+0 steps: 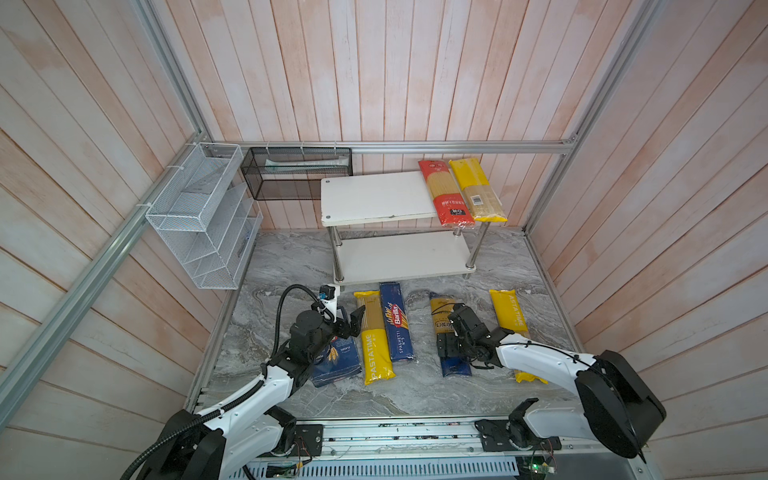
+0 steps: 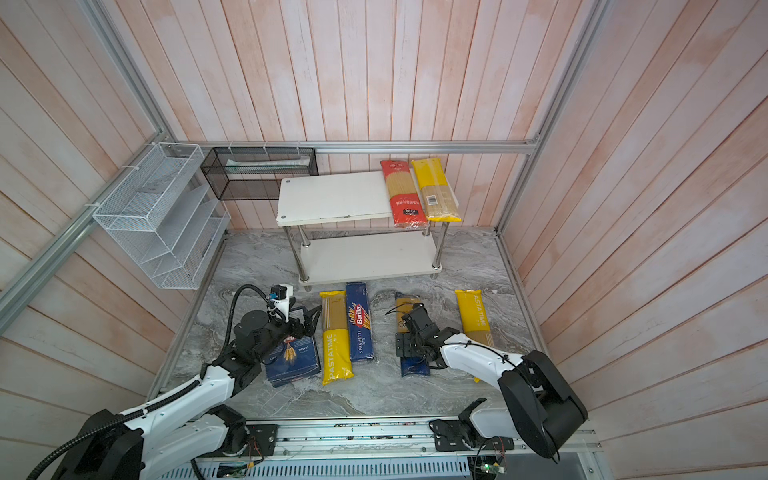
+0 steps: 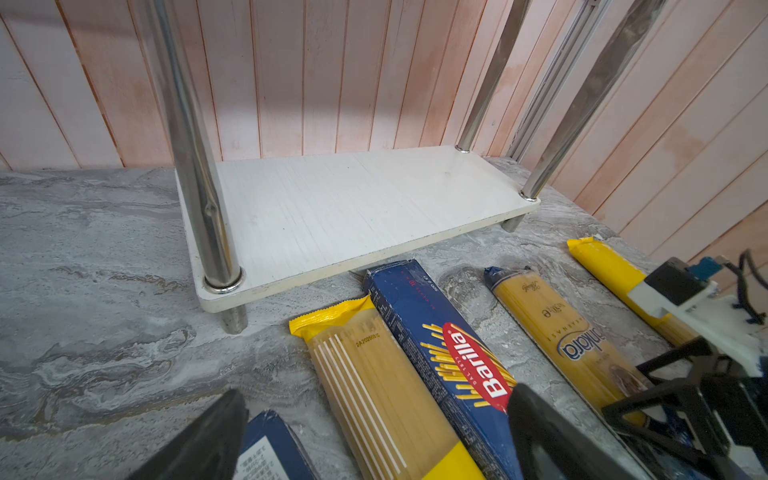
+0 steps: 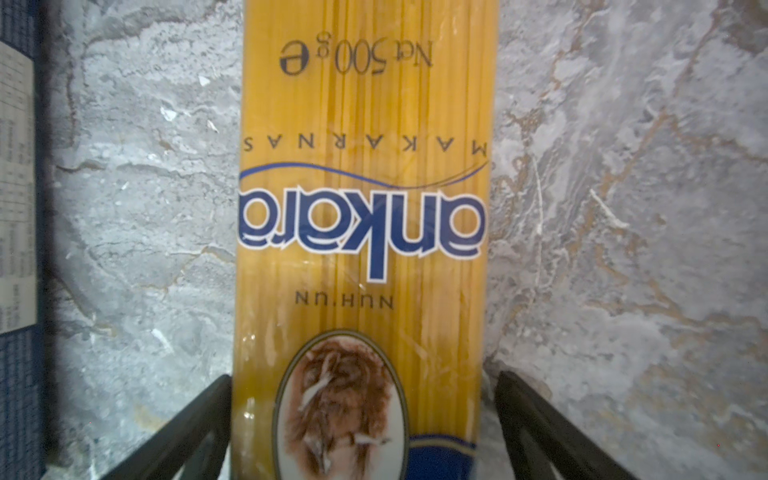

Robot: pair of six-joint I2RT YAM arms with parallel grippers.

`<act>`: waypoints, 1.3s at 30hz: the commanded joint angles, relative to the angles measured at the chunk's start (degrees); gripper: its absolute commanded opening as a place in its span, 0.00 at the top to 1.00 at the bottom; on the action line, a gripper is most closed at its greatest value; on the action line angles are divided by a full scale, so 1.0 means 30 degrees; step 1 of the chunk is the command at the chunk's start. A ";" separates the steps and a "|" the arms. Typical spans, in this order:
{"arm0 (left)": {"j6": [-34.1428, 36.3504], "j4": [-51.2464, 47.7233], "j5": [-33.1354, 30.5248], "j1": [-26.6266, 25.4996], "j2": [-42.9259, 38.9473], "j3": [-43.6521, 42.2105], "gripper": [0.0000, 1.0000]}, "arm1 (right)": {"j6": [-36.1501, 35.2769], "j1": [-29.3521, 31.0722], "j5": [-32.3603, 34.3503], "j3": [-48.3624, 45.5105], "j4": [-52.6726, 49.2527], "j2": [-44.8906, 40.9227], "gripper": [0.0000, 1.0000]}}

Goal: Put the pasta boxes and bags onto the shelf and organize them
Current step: 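Lower the right gripper and close it on the Ankara bag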

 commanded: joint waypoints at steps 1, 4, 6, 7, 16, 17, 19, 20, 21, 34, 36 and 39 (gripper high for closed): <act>-0.0095 -0.0018 0.0153 -0.0015 0.0186 -0.0049 0.00 | 0.0474 0.0124 -0.0131 -0.0326 -0.0279 0.1194 0.02; -0.0166 0.0223 0.0215 -0.0015 0.0196 -0.0236 0.00 | 0.0905 0.0336 0.0228 -0.0076 -0.0691 0.1616 0.02; -0.0111 0.0129 0.0062 -0.0015 0.0217 -0.0189 0.00 | 0.1794 0.0661 0.1161 0.0138 -0.1541 0.1760 0.02; -0.0058 0.0053 0.0010 -0.0011 0.0203 -0.0131 0.01 | 0.2168 0.0894 0.1751 0.0241 -0.2015 0.1849 0.02; -0.0084 -0.0018 0.0088 -0.0015 0.0233 -0.0046 0.01 | 0.2711 0.1868 0.2311 -0.0014 -0.1792 0.2548 0.04; -0.0124 -0.0007 0.0201 -0.0015 0.0207 -0.0035 0.00 | 0.2798 0.1961 0.2477 -0.0004 -0.1818 0.2704 0.05; -0.0200 0.0120 0.0286 -0.0015 0.0143 -0.0135 0.00 | 0.2969 0.2137 0.2671 0.0001 -0.1952 0.2885 0.07; -0.0213 0.0152 0.0244 -0.0015 0.0156 -0.0206 0.00 | 0.3076 0.2239 0.2768 0.0008 -0.2025 0.2977 0.08; -0.0167 0.0124 0.0109 -0.0014 0.0166 -0.0232 0.00 | 0.3159 0.2334 0.2831 -0.0004 -0.2021 0.3006 0.09; -0.0268 -0.0084 -0.0153 -0.0015 0.0402 0.0010 0.01 | 0.3545 0.2824 0.2025 -0.2233 0.2099 0.0198 0.32; -0.0250 -0.0003 -0.0124 -0.0011 0.0354 -0.0060 0.00 | 0.3652 0.2846 0.2005 -0.2569 0.2334 -0.0201 0.33; -0.0258 -0.0007 -0.0098 -0.0015 0.0436 0.0013 0.00 | 0.3749 0.2894 0.1986 -0.2818 0.2365 -0.0601 0.36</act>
